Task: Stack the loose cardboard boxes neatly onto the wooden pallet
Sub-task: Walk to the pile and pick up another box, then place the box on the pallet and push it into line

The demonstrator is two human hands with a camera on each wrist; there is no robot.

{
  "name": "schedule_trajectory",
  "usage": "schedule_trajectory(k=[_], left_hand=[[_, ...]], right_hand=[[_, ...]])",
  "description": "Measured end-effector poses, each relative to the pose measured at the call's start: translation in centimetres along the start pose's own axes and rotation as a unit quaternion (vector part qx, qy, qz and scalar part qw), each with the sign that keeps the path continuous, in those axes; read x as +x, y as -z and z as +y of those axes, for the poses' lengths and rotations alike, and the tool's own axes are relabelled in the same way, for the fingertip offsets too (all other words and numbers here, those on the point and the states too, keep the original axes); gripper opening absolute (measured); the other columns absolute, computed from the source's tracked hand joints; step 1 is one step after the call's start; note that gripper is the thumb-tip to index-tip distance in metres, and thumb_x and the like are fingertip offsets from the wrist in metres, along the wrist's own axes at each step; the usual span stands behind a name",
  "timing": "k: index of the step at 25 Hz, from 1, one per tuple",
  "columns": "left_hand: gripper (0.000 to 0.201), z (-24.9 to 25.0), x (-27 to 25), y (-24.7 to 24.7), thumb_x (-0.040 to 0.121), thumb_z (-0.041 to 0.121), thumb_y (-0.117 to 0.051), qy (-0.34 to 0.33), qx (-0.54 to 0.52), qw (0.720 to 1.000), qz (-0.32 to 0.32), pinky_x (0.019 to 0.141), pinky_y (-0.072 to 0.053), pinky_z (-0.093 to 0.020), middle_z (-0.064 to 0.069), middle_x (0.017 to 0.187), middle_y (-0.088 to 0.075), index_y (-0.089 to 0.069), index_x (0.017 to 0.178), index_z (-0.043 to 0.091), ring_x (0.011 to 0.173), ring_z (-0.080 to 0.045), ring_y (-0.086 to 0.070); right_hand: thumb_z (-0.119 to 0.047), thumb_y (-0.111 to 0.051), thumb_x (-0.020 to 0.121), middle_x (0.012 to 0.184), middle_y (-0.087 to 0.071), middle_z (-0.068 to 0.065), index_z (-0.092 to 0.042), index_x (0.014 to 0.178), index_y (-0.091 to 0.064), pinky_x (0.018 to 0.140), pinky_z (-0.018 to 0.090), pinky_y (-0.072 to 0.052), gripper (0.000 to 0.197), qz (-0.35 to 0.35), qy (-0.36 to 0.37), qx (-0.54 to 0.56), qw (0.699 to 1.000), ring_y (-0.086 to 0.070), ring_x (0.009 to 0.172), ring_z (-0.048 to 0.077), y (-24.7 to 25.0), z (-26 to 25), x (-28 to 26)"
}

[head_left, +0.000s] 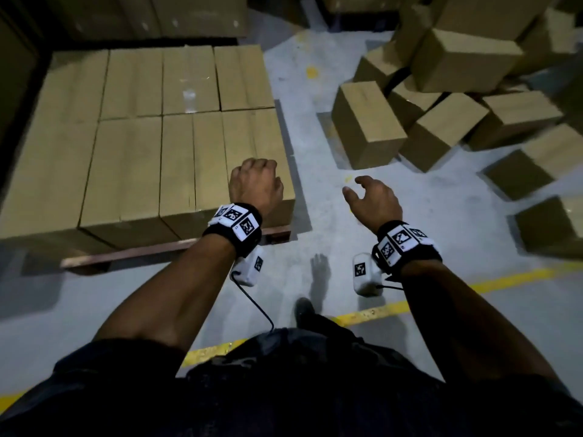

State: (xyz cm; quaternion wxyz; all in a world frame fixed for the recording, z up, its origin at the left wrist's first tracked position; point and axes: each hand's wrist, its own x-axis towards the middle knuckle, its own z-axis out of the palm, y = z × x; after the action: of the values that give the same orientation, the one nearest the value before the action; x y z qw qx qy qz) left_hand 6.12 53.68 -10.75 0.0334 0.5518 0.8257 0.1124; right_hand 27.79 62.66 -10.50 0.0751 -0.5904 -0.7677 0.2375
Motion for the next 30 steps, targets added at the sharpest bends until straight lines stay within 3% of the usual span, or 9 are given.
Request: schedule_trajectory(k=[6,12,21,25,30], left_hand=[[0.038,3.0,-5.4,2.8,0.095,0.028,-0.049,-0.094,-0.025,0.995,0.010,0.098,-0.037,-0.039,-0.008,0.131,-0.061,-0.059,0.128,0.012,0.125,-0.028,-0.049],[0.038,10.8,-8.1,2.5,0.093,0.026,-0.053,-0.203,-0.050,0.978,0.009,0.099,-0.039,-0.043,-0.009,0.130,-0.062,-0.060,0.126,0.010,0.125,-0.030,-0.049],[0.041,33.7,-12.9,-3.3,0.094,0.027,-0.054,-0.307,-0.060,0.950,-0.004,0.105,-0.034,-0.043,-0.008,0.138,-0.057,-0.058,0.130,0.009,0.135,-0.031,-0.042],[0.040,45.0,-15.6,-5.8,0.091,0.025,-0.060,-0.346,-0.080,0.935,-0.027,0.103,-0.039,-0.046,-0.012,0.134,-0.061,-0.063,0.126,0.007,0.133,-0.035,-0.047],[0.043,55.9,-15.8,-7.5,0.095,0.032,-0.054,-0.382,-0.087,0.919,-0.042,0.105,-0.036,-0.045,-0.011,0.138,-0.058,-0.061,0.129,0.007,0.136,-0.035,-0.043]], right_hand=[[-0.046,-0.054,0.099,0.141,-0.057,0.010,-0.017,0.140,-0.055,0.101,0.044,-0.044,0.050,0.068,-0.052,0.022,0.996,-0.052,0.129,0.034,2.2,0.5,-9.8],[-0.046,-0.053,0.100,0.145,-0.054,0.008,-0.019,0.143,-0.053,0.103,0.042,-0.040,0.051,0.131,-0.121,0.022,0.984,-0.047,0.133,0.032,6.1,6.6,-16.6],[-0.047,-0.053,0.100,0.149,-0.050,0.007,-0.018,0.145,-0.051,0.106,0.042,-0.038,0.054,0.186,-0.201,0.045,0.961,-0.043,0.137,0.030,14.6,26.4,-22.6],[-0.049,-0.053,0.098,0.150,-0.049,0.005,-0.020,0.144,-0.051,0.108,0.042,-0.037,0.054,0.203,-0.235,0.065,0.948,-0.043,0.137,0.029,19.4,35.8,-25.2],[-0.051,-0.053,0.098,0.151,-0.047,0.003,-0.021,0.145,-0.050,0.111,0.041,-0.035,0.056,0.233,-0.266,0.083,0.932,-0.040,0.140,0.026,24.1,44.0,-26.8]])
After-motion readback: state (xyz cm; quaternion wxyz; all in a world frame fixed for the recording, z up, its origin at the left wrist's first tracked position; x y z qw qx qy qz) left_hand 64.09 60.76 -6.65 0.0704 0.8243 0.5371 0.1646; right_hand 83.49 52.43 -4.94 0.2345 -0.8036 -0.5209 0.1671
